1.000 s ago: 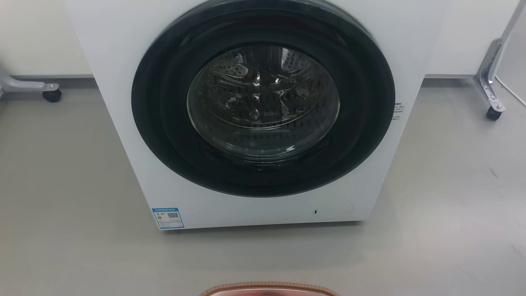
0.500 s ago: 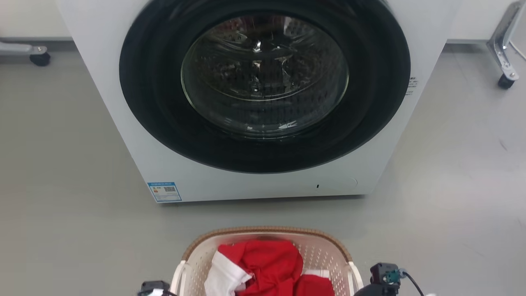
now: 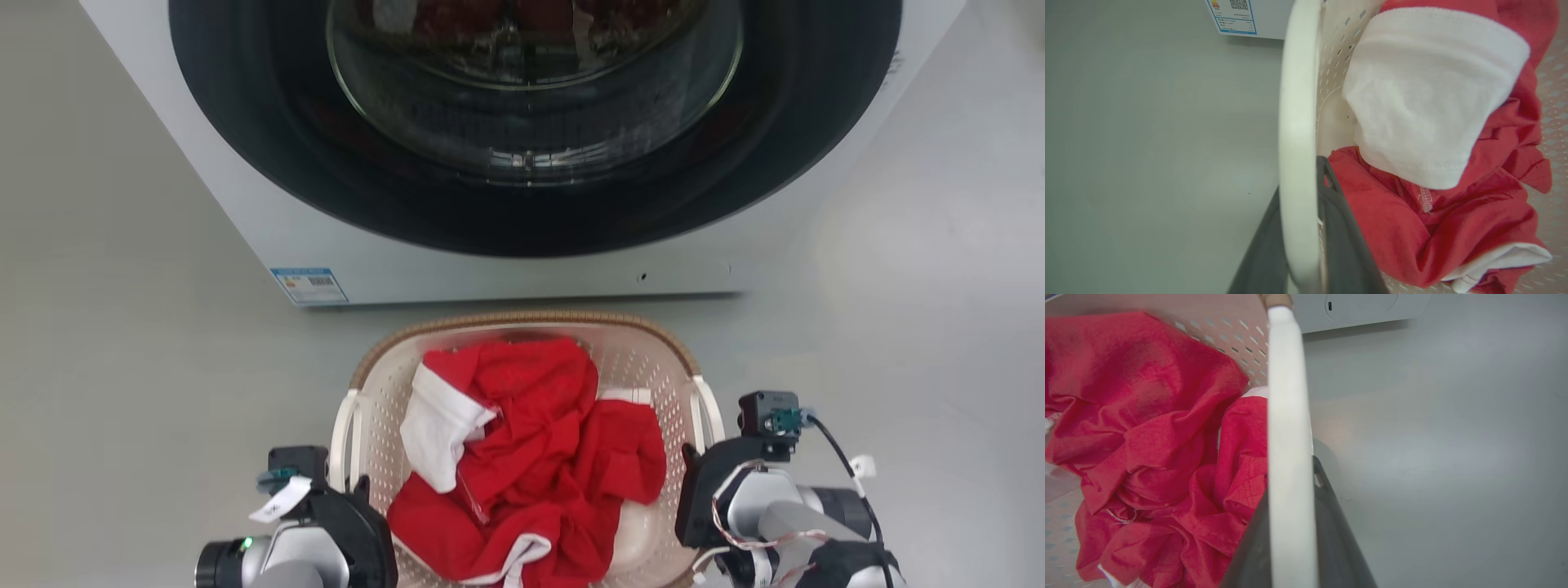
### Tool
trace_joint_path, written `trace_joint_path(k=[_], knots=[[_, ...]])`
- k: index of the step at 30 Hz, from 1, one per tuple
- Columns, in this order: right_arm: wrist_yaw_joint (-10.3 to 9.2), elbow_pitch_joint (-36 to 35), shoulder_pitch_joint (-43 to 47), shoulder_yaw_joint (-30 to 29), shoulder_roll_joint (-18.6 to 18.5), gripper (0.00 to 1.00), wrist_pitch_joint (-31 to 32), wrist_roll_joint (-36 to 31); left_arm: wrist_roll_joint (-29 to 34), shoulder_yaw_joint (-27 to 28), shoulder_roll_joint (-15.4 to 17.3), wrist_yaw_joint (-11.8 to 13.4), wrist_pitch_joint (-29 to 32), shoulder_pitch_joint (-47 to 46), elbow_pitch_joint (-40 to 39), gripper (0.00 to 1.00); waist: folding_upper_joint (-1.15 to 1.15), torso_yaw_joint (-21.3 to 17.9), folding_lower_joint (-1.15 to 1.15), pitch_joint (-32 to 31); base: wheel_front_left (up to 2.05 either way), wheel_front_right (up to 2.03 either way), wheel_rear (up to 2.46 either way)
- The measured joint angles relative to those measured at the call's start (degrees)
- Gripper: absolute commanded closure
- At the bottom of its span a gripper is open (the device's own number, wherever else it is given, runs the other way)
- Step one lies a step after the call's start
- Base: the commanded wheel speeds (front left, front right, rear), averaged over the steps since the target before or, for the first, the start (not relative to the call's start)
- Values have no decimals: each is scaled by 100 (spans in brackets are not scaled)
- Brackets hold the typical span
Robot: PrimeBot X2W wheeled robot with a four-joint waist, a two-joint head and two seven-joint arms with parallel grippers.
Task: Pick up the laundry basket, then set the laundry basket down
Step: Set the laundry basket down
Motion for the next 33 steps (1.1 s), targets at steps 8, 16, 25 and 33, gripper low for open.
trace_joint_path(k=[8, 16, 25, 33], knots=[[52, 142, -594, -51, -33, 100, -156, -112, 53, 4, -5, 35, -99, -534, -87, 100, 0, 48, 0, 670, 0, 0, 0], [101, 226, -1034, -91, -81, 100, -296, -176, 112, -3, -12, 53, -151, -996, -135, 100, 0, 120, 0, 1261, 0, 0, 0], [149, 334, -1565, -111, -111, 100, -420, -272, 146, 10, -12, 100, -243, -1517, -169, 100, 0, 231, 0, 2024, 0, 0, 0], [160, 394, -2061, -133, -155, 100, -548, -359, 175, 44, -9, 101, -349, -1971, -194, 100, 0, 300, -1, 2704, 0, 0, 0]])
